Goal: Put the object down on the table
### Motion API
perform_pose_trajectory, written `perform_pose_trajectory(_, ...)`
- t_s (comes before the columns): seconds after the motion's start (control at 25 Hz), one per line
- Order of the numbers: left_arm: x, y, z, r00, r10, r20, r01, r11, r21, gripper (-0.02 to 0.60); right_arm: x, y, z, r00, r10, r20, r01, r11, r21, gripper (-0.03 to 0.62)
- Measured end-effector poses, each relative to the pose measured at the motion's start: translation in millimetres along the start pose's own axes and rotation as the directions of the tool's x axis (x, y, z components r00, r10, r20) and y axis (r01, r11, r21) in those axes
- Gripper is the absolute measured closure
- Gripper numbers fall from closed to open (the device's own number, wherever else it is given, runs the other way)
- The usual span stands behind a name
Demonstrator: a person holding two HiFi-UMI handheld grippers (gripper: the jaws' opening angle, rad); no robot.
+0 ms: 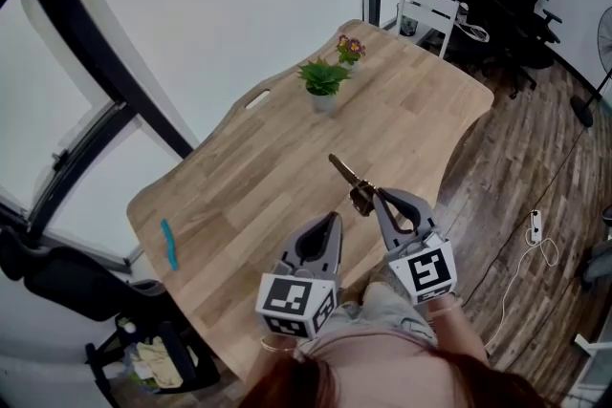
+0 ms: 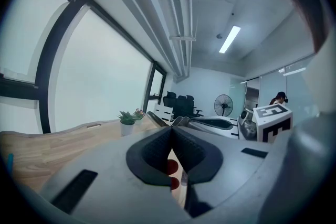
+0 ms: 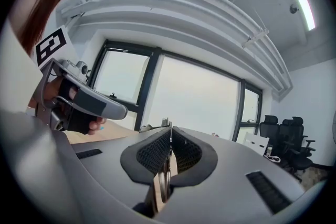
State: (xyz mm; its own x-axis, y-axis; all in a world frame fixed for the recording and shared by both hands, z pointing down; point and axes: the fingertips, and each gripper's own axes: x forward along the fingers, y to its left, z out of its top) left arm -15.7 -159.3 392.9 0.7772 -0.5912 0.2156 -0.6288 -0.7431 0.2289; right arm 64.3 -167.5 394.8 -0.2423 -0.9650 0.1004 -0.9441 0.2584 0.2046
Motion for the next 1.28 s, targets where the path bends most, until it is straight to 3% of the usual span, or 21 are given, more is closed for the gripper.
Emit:
perform_pose_trajectory(0.68, 39.5, 25.1, 10.8, 0.998, 0.066, -0.001, -0.066, 0.998, -0.022, 0.580, 52.5, -34.1, -60.3, 0.987, 0.089, -0.132, -0.096, 0.994, -0.048, 0.588)
perform_pose_trajectory(1.28, 72.1, 43.0, 10.0, 0.992, 0.123, -0.011, -0.124, 0.992, -0.040, 0.580, 100.3, -47.4, -110.9, 0.949, 0.204, -0.239, -0.233, 0.967, -0.102, 0.588)
